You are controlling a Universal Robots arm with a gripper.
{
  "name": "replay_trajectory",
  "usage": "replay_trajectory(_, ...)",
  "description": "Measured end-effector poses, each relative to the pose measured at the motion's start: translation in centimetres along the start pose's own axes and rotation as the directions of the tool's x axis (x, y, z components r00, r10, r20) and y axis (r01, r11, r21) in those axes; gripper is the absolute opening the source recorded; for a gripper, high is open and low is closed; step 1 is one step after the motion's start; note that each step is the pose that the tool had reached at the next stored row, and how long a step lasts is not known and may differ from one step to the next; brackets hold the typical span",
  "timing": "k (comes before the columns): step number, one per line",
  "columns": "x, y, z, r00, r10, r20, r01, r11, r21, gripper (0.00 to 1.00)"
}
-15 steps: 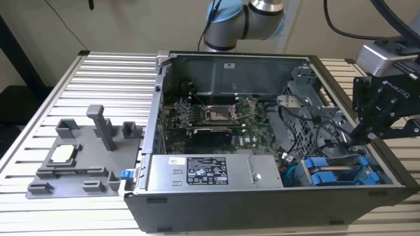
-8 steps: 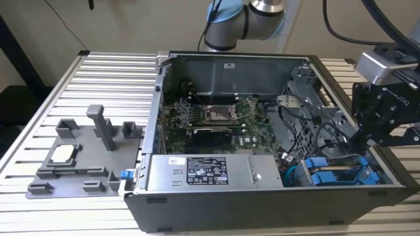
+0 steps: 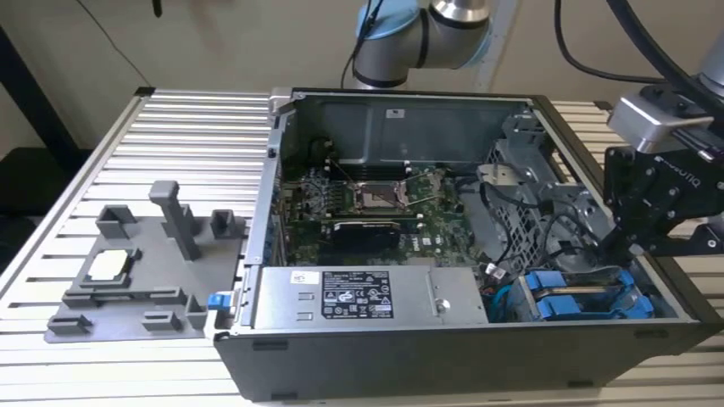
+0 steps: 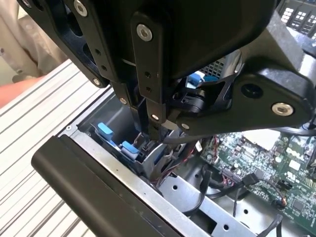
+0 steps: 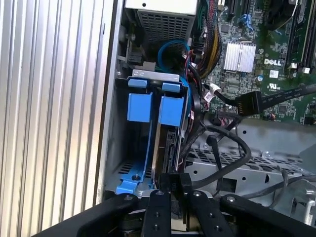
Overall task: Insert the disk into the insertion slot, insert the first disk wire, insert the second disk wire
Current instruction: 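Insert the first disk wire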
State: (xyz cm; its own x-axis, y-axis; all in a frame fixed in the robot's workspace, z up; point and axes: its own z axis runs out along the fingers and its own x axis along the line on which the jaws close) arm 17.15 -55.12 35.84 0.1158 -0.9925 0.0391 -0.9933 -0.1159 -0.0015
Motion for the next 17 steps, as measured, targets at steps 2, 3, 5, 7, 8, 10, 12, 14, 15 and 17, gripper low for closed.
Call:
replay_trajectory(2,0.12,0.02,0.11,1.0000,0.000,0.0015,0.000,1.0000,0.0002,0.19)
replay_trajectory(3,0.20,0.03,0.16,1.0000,0.000,0.0015,0.000,1.0000,0.0002,0.19)
replay_trajectory(5,0.30,0.04,0.27,1.0000,0.000,0.0018,0.000,1.0000,0.0002,0.19)
replay_trajectory(7,0.32,0.04,0.32,1.0000,0.000,0.0016,0.000,1.0000,0.0002,0.19)
replay_trajectory(8,0.32,0.04,0.31,1.0000,0.000,0.0013,0.000,1.0000,0.0002,0.19)
replay_trajectory(10,0.33,0.05,0.31,1.0000,0.000,0.0012,0.000,1.0000,0.0002,0.19)
replay_trajectory(12,0.33,0.04,0.32,1.0000,0.000,0.0012,0.000,1.0000,0.0001,0.19)
replay_trajectory(14,0.32,0.05,0.36,1.0000,0.000,0.0013,0.000,1.0000,0.0001,0.19)
replay_trajectory(15,0.32,0.05,0.40,1.0000,0.000,0.0015,0.000,1.0000,0.0002,0.19)
replay_trajectory(17,0.32,0.07,0.53,1.0000,0.000,0.0014,0.000,1.0000,0.0001,0.19)
